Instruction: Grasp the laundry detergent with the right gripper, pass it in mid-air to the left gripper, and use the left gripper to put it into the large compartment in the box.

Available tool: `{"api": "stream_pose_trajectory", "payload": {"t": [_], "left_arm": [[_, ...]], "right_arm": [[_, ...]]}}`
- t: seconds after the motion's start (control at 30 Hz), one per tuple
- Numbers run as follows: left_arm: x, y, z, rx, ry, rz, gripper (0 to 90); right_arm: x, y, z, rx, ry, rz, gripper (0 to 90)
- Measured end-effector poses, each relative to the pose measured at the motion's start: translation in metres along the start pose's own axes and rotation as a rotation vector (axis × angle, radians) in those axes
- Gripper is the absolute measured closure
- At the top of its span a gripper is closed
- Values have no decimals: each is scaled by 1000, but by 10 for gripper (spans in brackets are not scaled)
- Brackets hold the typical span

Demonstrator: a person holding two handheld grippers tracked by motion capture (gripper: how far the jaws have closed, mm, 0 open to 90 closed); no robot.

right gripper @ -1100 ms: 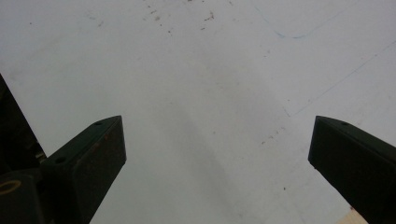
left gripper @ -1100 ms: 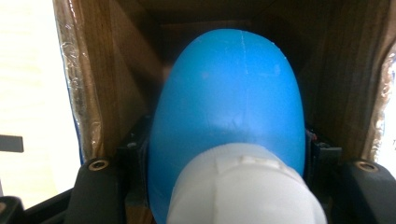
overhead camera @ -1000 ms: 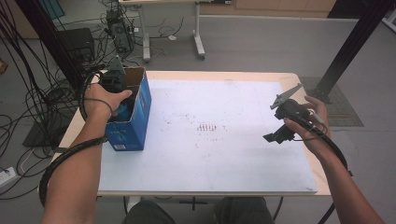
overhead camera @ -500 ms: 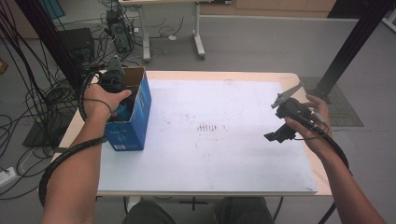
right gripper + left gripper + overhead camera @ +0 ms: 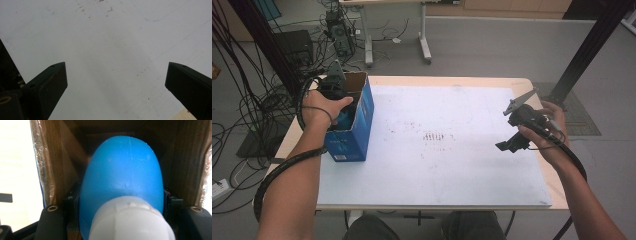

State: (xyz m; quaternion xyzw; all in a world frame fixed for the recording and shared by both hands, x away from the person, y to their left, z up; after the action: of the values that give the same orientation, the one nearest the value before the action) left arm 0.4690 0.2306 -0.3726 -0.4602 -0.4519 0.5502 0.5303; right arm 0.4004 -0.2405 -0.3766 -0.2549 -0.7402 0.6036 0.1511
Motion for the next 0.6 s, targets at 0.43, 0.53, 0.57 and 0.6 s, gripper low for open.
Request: {"api": "stream_pose_trajectory", "payload": {"t": [0.43, 0.53, 0.57, 0.6], "left_arm": [[0, 0, 0, -3, 0, -1, 362], [0, 0, 0, -4, 0, -2, 362], [0, 0, 0, -4, 0, -2, 361], [0, 0, 0, -5, 1, -2, 361]], "right_arm": [[0, -1, 0, -3, -1, 3, 40], [0, -1, 0, -3, -3, 3, 40], [0, -1, 0, -1, -3, 4, 40], [0, -1, 0, -1, -3, 4, 40]]}}
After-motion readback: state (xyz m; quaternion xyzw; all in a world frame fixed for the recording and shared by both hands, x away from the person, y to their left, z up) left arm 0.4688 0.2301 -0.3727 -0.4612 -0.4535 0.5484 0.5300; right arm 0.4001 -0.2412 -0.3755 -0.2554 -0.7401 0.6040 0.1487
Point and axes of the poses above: each handheld gripper's, and its own axes: y roughly forward along the jaws, z roughly out of its underside, x roughly to its left, the point moved 10 cm from there along y, roughly forward along the jaws, and after that the axes turned 15 degrees about x, right-handed, at the moved point
